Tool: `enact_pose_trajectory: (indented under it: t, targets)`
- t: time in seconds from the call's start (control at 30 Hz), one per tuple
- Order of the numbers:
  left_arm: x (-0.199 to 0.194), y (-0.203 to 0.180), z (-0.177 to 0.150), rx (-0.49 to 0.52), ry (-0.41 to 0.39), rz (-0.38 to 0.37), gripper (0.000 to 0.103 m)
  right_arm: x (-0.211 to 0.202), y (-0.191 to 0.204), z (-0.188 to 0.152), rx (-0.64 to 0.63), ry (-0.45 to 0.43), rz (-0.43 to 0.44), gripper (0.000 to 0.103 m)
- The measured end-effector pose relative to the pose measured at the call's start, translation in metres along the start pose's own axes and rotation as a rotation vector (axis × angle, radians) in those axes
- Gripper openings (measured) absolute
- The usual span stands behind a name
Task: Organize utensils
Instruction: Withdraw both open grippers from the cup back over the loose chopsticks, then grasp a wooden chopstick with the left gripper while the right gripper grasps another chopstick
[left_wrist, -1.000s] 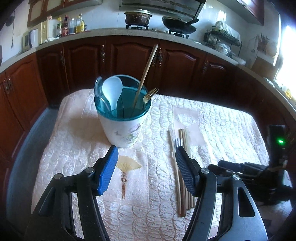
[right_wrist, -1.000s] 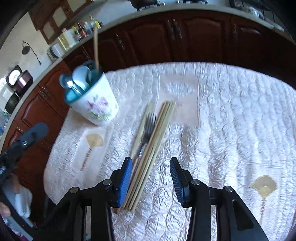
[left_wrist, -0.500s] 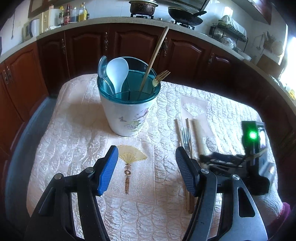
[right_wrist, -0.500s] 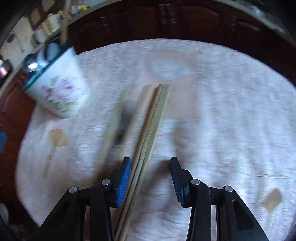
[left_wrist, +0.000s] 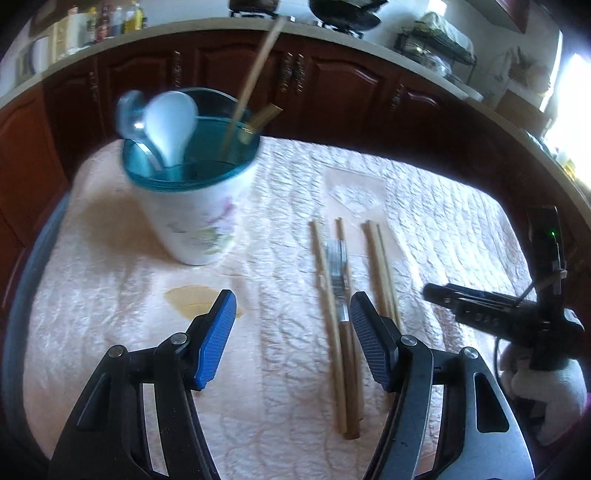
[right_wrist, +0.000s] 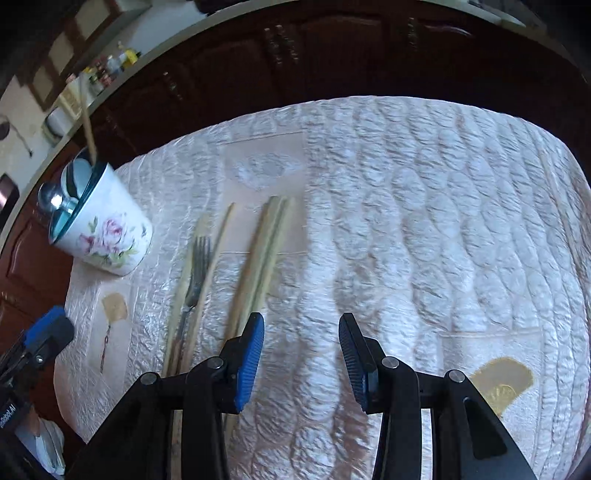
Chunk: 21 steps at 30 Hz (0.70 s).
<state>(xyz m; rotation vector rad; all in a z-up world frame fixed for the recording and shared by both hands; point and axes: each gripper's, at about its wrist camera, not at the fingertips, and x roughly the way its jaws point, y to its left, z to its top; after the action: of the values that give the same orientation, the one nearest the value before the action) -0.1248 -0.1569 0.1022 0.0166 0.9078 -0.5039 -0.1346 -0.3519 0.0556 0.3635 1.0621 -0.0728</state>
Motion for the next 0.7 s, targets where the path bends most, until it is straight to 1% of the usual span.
enact_pose_trajectory:
  t: [0.07,0.2,0.27,0.4,0.43,0.5,0.53,0.57,0.6,0.67,0.7]
  targets:
    - [0.009,-0.004,0.002,0.007,0.018,-0.017,0.064,0.001,0.003,-0.001,0.002,0.005,0.015,0.040]
    - [0.032,-0.007,0.007,-0.003,0.075,-0.057,0.053,0.002,0.007,0.004,0.000,0.010,0.021,0.040]
    - [0.045,-0.009,0.012,-0.008,0.096,-0.067,0.052,-0.001,0.005,0.004,0.008,0.011,0.032,0.040]
    - [0.075,-0.017,0.019,-0.007,0.161,-0.083,0.039,-0.008,-0.009,0.009,0.007,0.017,0.051,0.040]
    - [0.083,-0.019,0.019,-0.005,0.175,-0.081,0.036,-0.009,-0.010,0.011,0.004,0.020,0.060,0.040]
    - [0.097,-0.020,0.021,-0.003,0.203,-0.056,0.023,-0.007,-0.010,0.016,-0.006,0.028,0.085,0.040]
    - [0.101,-0.019,0.021,-0.006,0.212,-0.045,0.020,-0.005,-0.009,0.018,-0.010,0.028,0.097,0.038]
    - [0.104,-0.018,0.021,-0.012,0.216,-0.041,0.015,-0.003,-0.008,0.020,-0.011,0.027,0.102,0.034]
    - [0.106,-0.016,0.021,-0.025,0.219,-0.041,0.011,0.000,-0.007,0.023,-0.019,0.028,0.095,0.032]
    - [0.106,-0.013,0.021,-0.031,0.216,-0.026,0.007,0.010,-0.004,0.028,-0.033,0.034,0.076,0.030]
    - [0.105,-0.012,0.022,-0.027,0.212,-0.019,0.006,0.015,-0.001,0.031,-0.039,0.041,0.072,0.030]
